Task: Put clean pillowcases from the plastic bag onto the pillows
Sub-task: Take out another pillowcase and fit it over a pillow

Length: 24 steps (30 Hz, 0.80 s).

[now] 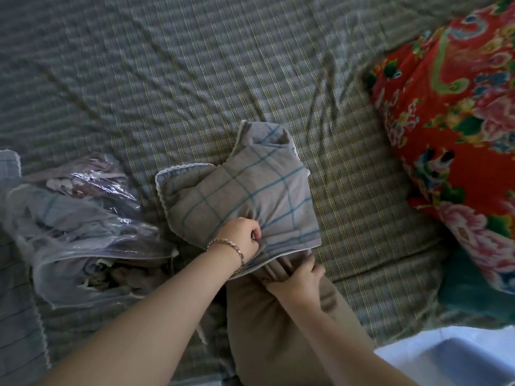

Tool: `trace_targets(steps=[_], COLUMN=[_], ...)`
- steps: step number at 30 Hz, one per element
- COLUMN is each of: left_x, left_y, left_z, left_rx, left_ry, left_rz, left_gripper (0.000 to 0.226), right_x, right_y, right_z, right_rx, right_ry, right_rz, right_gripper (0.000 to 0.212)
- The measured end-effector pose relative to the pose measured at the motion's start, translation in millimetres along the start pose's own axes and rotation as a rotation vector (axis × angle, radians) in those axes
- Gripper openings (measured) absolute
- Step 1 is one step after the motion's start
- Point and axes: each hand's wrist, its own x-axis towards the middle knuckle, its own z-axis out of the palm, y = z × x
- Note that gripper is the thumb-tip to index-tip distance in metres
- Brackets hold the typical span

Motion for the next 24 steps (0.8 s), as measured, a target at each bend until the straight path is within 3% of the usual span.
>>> trace_targets(steps=[3, 10, 14, 18, 22, 24], left_x=[4, 7, 6, 2, -7, -7], left_y=[-4, -5, 2, 11, 23, 34], left_z=[7, 8, 10, 6, -2, -6], left_rx=[0.05, 0.065, 0.085, 0.212, 0.479, 0.412], left_ry=[-0.055, -0.109, -0.146, -0.092, -0.005, 0.16], left_rz=[0.014, -0.015, -0.009, 0.016, 0.092, 0.287], left_gripper=[0.019, 0.018, 0.017, 0.018, 0.019, 0.017], right_x=[26, 57, 53, 42, 13, -1], right_y=[14, 19, 25, 27, 25, 19], right_z=[-6, -17, -19, -18, -16, -17], right_rx=[-0.412, -0.52, -0.421, -0.196, -0.076, -0.137], right_ry=[-0.054, -0.227, -0.168, -0.082, 0.054, 0.093], right_rz=[0.124, 0.164, 0.168, 0.113, 0.013, -0.075], right_gripper=[0.136, 0.152, 0.14, 0.099, 0.102, 0.099])
